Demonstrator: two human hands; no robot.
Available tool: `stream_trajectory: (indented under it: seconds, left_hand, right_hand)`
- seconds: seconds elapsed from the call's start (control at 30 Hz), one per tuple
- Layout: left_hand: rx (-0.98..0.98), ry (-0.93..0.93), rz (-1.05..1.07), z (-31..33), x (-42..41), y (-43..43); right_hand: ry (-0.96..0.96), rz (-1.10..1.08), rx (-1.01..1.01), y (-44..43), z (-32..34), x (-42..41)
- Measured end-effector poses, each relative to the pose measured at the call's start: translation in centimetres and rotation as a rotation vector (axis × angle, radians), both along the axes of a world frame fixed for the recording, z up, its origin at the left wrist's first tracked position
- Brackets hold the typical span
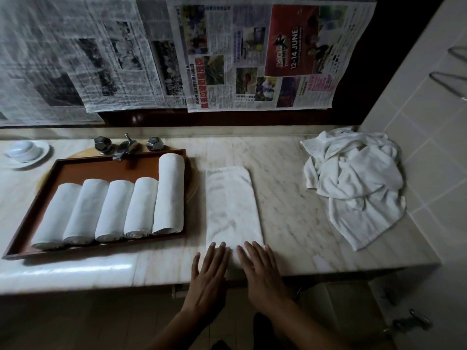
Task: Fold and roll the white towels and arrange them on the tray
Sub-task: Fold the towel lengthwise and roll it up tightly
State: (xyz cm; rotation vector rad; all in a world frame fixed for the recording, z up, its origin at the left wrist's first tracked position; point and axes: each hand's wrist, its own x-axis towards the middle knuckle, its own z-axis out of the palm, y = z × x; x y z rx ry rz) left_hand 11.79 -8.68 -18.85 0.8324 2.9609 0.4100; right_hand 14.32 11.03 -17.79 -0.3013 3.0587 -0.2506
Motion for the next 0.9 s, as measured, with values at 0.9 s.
stream_trajectory:
  seconds: [0.9]
  left_hand:
    - [-0.001, -0.099, -0.05, 2.4, -4.7, 0.7]
  right_hand:
    - [-0.162, 0.032, -0.268, 3.4, 2.3, -9.5]
